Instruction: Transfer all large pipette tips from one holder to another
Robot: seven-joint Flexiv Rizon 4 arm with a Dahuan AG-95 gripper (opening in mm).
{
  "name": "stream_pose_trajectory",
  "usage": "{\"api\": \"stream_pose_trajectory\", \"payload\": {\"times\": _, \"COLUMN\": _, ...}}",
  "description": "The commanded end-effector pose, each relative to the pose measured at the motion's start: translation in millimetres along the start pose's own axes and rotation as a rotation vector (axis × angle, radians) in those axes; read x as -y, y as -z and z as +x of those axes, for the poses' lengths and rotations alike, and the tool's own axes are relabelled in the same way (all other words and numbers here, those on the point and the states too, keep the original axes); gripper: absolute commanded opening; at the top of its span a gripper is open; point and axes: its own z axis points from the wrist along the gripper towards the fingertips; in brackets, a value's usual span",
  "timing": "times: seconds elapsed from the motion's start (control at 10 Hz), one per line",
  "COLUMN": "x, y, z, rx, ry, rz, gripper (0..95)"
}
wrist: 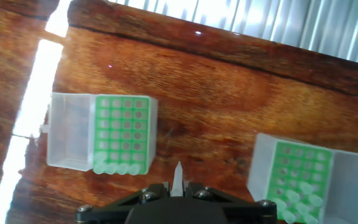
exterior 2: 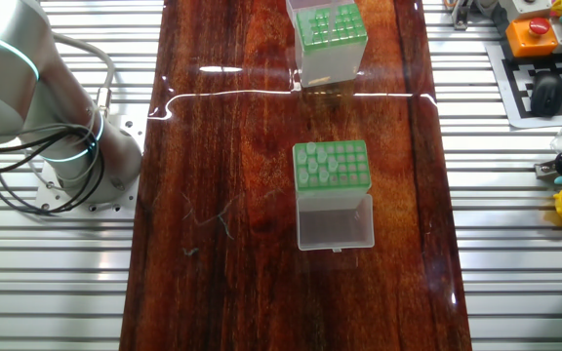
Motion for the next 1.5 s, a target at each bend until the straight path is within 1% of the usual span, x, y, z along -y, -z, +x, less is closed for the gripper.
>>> {"api": "stream_pose_trajectory", "payload": {"times": 0.1, "x": -3.3, "y": -0.9, "z": -0.8, "rx": 0.008, "ry": -0.053, "rz": 0.012, "gripper": 0.0}}
{"api": "stream_pose_trajectory", "payload": {"times": 0.3, "x": -3.3, "y": -0.9, "z": -0.8, "rx": 0.012, "ry": -0.001, "rz": 0.012, "gripper": 0.0}}
{"api": "stream_pose_trajectory", "payload": {"times": 0.4, "x": -3.3, "y": -0.9, "z": -0.8, "rx": 0.015, "ry": 0.016, "rz": 0.004, "gripper": 0.0}}
{"api": "stream_pose_trajectory", "payload": {"times": 0.5, "x": -3.3, "y": -0.9, "z": -0.8, "rx": 0.021, "ry": 0.012, "rz": -0.011, "gripper": 0.0}}
{"api": "stream_pose_trajectory", "payload": {"times": 0.6, "x": -3.3, "y": -0.9, "z": -0.8, "rx": 0.02, "ry": 0.003, "rz": -0.01, "gripper": 0.0}}
{"api": "stream_pose_trajectory", "payload": {"times": 0.7, "x": -11.7, "y": -2.3, "z": -2.6, "rx": 0.019, "ry": -0.022, "rz": -0.005, "gripper": 0.0}}
{"api": "stream_pose_trajectory", "payload": {"times": 0.8, "x": -17.9, "y": -4.6, "z": -4.0, "rx": 0.021, "ry": -0.033, "rz": -0.003, "gripper": 0.0}}
{"api": "stream_pose_trajectory", "payload": {"times": 1.0, "x": -24.6, "y": -11.6, "z": -5.3, "rx": 0.026, "ry": -0.047, "rz": 0.0, "gripper": 0.0}}
{"api": "stream_pose_trajectory", "payload": {"times": 1.1, "x": -29.1, "y": -16.9, "z": -5.2, "rx": 0.027, "ry": -0.055, "rz": 0.002, "gripper": 0.0}}
{"api": "stream_pose_trajectory", "payload": {"times": 1.5, "x": -36.6, "y": -27.6, "z": 0.0, "rx": 0.039, "ry": -0.065, "rz": 0.006, "gripper": 0.0}}
